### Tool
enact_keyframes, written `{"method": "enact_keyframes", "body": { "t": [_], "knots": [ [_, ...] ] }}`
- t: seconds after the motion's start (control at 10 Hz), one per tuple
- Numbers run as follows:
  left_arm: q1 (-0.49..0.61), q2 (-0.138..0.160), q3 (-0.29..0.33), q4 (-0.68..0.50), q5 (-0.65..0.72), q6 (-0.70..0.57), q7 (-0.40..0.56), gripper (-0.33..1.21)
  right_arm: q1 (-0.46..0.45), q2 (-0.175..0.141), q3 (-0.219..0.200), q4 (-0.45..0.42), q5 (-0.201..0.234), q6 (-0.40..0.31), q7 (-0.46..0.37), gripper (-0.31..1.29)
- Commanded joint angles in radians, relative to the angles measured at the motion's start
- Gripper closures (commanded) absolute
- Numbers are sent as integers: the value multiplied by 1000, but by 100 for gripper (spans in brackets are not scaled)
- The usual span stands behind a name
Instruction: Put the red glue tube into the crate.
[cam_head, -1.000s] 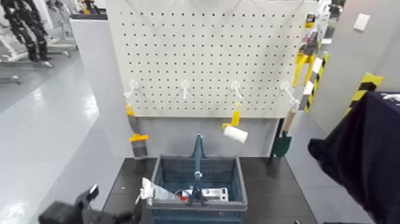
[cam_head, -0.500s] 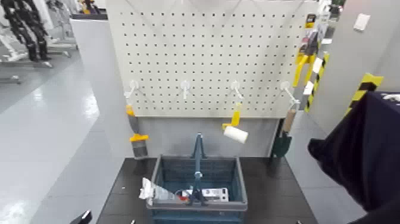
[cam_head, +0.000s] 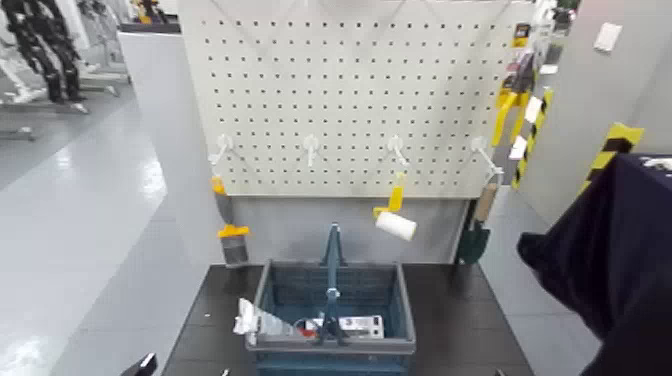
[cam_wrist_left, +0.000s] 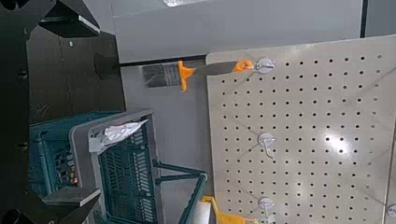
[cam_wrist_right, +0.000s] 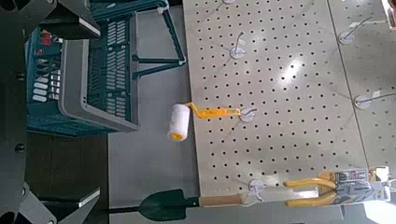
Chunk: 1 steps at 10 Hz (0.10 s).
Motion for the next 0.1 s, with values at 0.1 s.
{"method": "enact_keyframes", "body": {
  "t": [0.1],
  "knots": [
    [-1,-2,-2,2,0,0,0,10,1,0,-1,-14,14,22,0,13]
  ]
}}
